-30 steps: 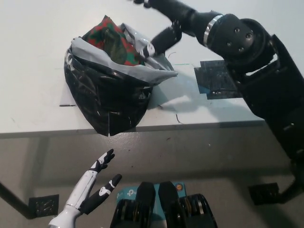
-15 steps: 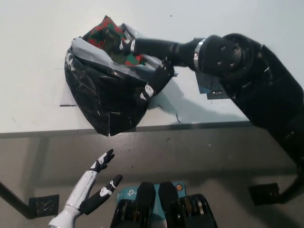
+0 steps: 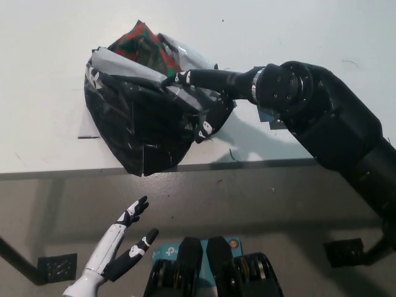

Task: The robot uses its right hand to pick up a bag of coffee beans and puts it in the black plastic bag, then the robot grabs the top of the bag and lifts it.

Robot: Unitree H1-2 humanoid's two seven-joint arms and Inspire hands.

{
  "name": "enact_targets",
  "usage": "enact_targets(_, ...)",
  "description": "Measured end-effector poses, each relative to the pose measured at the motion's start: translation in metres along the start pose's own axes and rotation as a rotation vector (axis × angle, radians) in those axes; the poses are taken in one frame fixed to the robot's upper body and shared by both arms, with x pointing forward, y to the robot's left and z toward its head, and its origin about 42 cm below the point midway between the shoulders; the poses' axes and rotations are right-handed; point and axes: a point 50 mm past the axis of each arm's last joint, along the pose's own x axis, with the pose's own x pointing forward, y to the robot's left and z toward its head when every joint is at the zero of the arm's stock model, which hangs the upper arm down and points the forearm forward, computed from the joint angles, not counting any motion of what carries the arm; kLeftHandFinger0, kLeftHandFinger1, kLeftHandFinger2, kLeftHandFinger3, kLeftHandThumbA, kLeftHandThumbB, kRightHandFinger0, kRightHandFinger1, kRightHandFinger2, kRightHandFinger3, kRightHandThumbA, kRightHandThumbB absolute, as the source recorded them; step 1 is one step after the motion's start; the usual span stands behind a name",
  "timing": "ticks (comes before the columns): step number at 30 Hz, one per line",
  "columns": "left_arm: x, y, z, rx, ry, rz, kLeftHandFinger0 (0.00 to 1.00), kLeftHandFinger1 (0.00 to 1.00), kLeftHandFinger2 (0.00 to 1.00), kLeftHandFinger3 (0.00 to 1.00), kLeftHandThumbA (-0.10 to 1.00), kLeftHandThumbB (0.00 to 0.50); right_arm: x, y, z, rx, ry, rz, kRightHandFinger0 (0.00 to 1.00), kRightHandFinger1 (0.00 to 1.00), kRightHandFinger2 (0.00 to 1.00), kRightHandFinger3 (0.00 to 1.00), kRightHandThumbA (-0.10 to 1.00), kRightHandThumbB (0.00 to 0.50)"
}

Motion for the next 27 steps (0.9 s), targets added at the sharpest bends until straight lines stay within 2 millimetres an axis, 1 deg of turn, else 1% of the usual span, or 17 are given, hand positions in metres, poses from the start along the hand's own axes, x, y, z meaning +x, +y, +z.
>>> enact_targets(2, -0.001, 0.0, -0.001, -0.001, 0.003, -0.001, 1.0, 1.0, 1.0, 1.0, 0.85, 0.243, 0.001, -0.001, 0.0, -0.014, 0.003, -0.014, 1.0, 1.0, 1.0, 1.0, 1.0, 0.483)
enact_targets(6, -0.003, -0.002, -0.004, -0.003, 0.012, -0.003, 1.0, 1.0, 1.0, 1.0, 0.85, 0.239, 0.005, -0.006, 0.001, -0.046, 0.01, -0.042, 1.0, 1.0, 1.0, 1.0, 1.0, 0.481)
enact_targets(9, -0.003, -0.002, -0.004, -0.004, 0.015, -0.003, 1.0, 1.0, 1.0, 1.0, 0.85, 0.245, 0.005, -0.012, 0.008, -0.063, 0.002, -0.072, 1.0, 1.0, 1.0, 1.0, 1.0, 0.477)
enact_targets(10, -0.003, -0.002, -0.004, -0.003, 0.015, -0.003, 1.0, 1.0, 1.0, 1.0, 0.85, 0.242, 0.006, -0.013, 0.009, -0.065, 0.001, -0.076, 1.0, 1.0, 1.0, 1.0, 1.0, 0.489)
enact_targets(11, -0.003, -0.002, -0.004, -0.003, 0.015, -0.003, 1.0, 1.0, 1.0, 1.0, 0.84, 0.242, 0.006, -0.013, 0.01, -0.066, -0.001, -0.08, 1.0, 1.0, 1.0, 1.0, 1.0, 0.498)
enact_targets(13, -0.003, -0.002, -0.004, -0.003, 0.015, -0.003, 1.0, 1.0, 1.0, 1.0, 0.84, 0.242, 0.006, -0.013, 0.011, -0.069, -0.002, -0.085, 1.0, 1.0, 1.0, 1.0, 1.0, 0.5)
enact_targets(14, -0.003, -0.002, -0.004, -0.003, 0.015, -0.003, 1.0, 1.0, 1.0, 1.0, 0.83, 0.234, 0.007, -0.013, 0.012, -0.066, -0.004, -0.089, 1.0, 1.0, 1.0, 1.0, 1.0, 0.497)
enact_targets(15, -0.003, -0.002, -0.004, -0.003, 0.015, -0.003, 1.0, 1.0, 1.0, 1.0, 0.82, 0.238, 0.007, -0.013, 0.013, -0.064, -0.006, -0.091, 1.0, 1.0, 1.0, 1.0, 1.0, 0.5)
enact_targets(18, -0.003, -0.002, -0.004, -0.005, 0.014, -0.003, 1.0, 1.0, 1.0, 1.0, 0.83, 0.244, 0.012, -0.01, 0.015, -0.05, -0.012, -0.097, 1.0, 1.0, 1.0, 1.0, 1.0, 0.5)
enact_targets(19, -0.003, -0.002, -0.004, -0.006, 0.014, -0.003, 1.0, 1.0, 1.0, 1.0, 0.82, 0.237, 0.012, -0.01, 0.016, -0.048, -0.013, -0.098, 1.0, 1.0, 1.0, 1.0, 1.0, 0.5)
enact_targets(23, -0.003, -0.002, -0.004, -0.008, 0.013, -0.001, 1.0, 1.0, 1.0, 1.0, 0.83, 0.239, 0.014, -0.01, 0.018, -0.046, -0.022, -0.105, 1.0, 1.0, 1.0, 1.0, 1.0, 0.5)
enact_targets(24, -0.003, -0.001, -0.004, -0.008, 0.013, -0.001, 1.0, 1.0, 1.0, 1.0, 0.82, 0.233, 0.013, -0.011, 0.018, -0.046, -0.024, -0.111, 1.0, 1.0, 1.0, 1.0, 1.0, 0.472)
enact_targets(27, -0.003, -0.001, -0.004, -0.008, 0.013, -0.001, 1.0, 1.0, 1.0, 1.0, 0.82, 0.233, 0.012, -0.014, 0.017, -0.035, -0.03, -0.129, 1.0, 1.0, 1.0, 1.0, 1.0, 0.458)
